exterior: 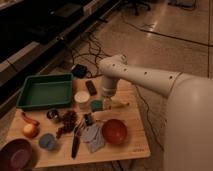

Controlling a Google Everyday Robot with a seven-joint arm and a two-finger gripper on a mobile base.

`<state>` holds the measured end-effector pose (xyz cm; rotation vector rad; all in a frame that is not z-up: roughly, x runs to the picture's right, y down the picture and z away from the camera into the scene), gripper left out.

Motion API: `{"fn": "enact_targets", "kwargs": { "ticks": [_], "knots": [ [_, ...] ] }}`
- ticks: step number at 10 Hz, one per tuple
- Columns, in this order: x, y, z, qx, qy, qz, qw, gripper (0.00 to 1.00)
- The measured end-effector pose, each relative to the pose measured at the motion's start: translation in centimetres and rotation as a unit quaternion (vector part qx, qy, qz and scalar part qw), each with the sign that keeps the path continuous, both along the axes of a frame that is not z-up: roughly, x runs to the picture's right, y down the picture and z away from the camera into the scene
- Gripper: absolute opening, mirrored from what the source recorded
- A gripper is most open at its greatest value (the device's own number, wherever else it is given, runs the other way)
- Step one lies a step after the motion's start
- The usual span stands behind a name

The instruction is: Place sponge in red bowl

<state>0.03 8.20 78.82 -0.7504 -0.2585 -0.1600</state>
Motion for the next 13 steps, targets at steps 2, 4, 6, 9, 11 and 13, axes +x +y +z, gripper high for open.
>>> {"fn": "enact_targets", "kwargs": {
  "ticks": [2, 4, 6, 9, 11, 13],
  "knots": [
    [0.5, 1.1, -1.8, -0.004, -0.008, -0.003, 1.0000, 0.00],
    [0.4, 2.2, -3.5, -0.013, -0.024, -0.010, 0.9996, 0.00],
    [0.7, 3.0, -4.6, -0.020, -0.026, -0.012, 0.9994, 0.00],
    [2.7, 4.9, -6.3, -0.043, -0.005, 0.004, 0.9991, 0.00],
    [4.2, 6.4, -7.0, -0.075, 0.017, 0.020, 0.9969, 0.00],
    [5.9, 7.7, -7.5, -0.101, 0.044, 0.031, 0.9934, 0.11]
  ]
}}
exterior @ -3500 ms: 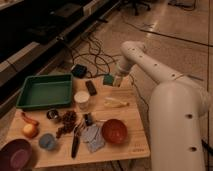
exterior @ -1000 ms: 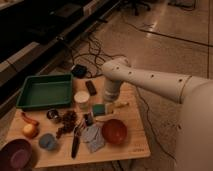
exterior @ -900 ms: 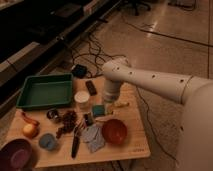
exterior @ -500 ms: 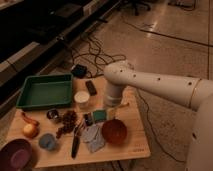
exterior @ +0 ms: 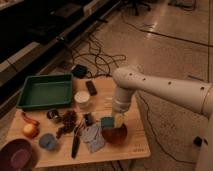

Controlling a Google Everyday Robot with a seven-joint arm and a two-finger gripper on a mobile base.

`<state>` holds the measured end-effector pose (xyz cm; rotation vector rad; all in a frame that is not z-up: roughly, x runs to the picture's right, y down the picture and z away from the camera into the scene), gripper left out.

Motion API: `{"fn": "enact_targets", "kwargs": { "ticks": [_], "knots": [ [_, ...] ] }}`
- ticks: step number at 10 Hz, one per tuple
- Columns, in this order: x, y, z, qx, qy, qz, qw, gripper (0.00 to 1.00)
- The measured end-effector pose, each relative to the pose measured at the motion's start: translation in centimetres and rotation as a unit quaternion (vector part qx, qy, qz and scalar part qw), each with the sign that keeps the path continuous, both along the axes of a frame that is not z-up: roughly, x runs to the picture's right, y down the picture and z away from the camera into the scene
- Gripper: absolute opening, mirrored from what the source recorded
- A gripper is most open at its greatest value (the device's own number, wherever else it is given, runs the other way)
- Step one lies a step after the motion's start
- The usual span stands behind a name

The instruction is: Place sponge in red bowl

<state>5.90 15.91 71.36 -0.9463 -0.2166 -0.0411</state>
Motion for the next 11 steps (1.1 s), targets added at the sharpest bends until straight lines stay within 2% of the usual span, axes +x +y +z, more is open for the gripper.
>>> {"fn": "enact_targets", "kwargs": {
  "ticks": [2, 3, 5, 7, 11],
  "knots": [
    [0.36, 1.00, -0.12, -0.018, 0.017, -0.008, 0.9997, 0.33],
    [0.28, 1.19, -0.06, -0.019, 0.023, -0.013, 0.9995, 0.41],
    [0.66, 0.94, 0.03, -0.007, 0.047, -0.015, 0.9988, 0.64],
    [1.02, 0.72, 0.08, 0.006, 0.057, -0.010, 0.9983, 0.79],
    [0.87, 0.61, 0.14, 0.009, 0.056, -0.009, 0.9983, 0.80]
  ]
}}
